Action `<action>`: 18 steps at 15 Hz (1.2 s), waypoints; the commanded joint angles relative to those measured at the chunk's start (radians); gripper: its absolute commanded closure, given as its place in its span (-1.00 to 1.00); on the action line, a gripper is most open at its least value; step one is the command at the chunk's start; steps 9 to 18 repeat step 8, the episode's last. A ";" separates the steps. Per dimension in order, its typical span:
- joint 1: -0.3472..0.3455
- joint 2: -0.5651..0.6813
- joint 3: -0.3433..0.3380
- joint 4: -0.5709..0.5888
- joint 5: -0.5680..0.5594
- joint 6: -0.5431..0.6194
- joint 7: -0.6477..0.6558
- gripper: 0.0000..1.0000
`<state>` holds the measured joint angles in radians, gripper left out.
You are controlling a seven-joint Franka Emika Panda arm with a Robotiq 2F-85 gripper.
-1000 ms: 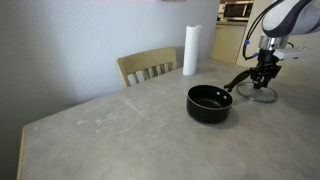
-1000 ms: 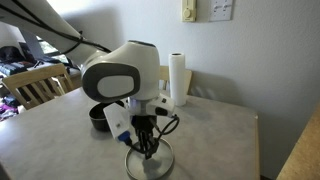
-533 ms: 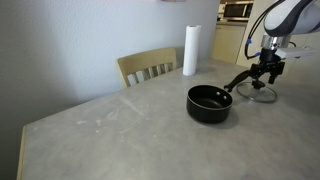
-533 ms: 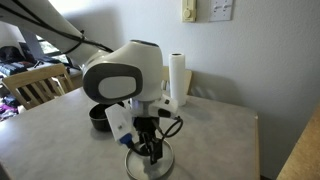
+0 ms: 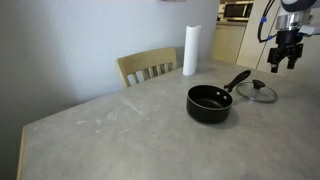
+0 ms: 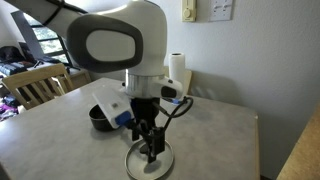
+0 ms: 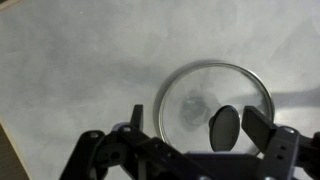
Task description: Uncover the pot and put the lid on the table
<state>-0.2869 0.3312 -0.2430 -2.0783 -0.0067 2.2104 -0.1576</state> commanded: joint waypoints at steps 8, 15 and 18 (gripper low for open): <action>-0.005 -0.139 -0.006 0.003 -0.113 -0.180 -0.186 -1.00; -0.005 -0.139 -0.006 0.003 -0.113 -0.180 -0.186 -1.00; -0.005 -0.139 -0.006 0.003 -0.113 -0.180 -0.186 -1.00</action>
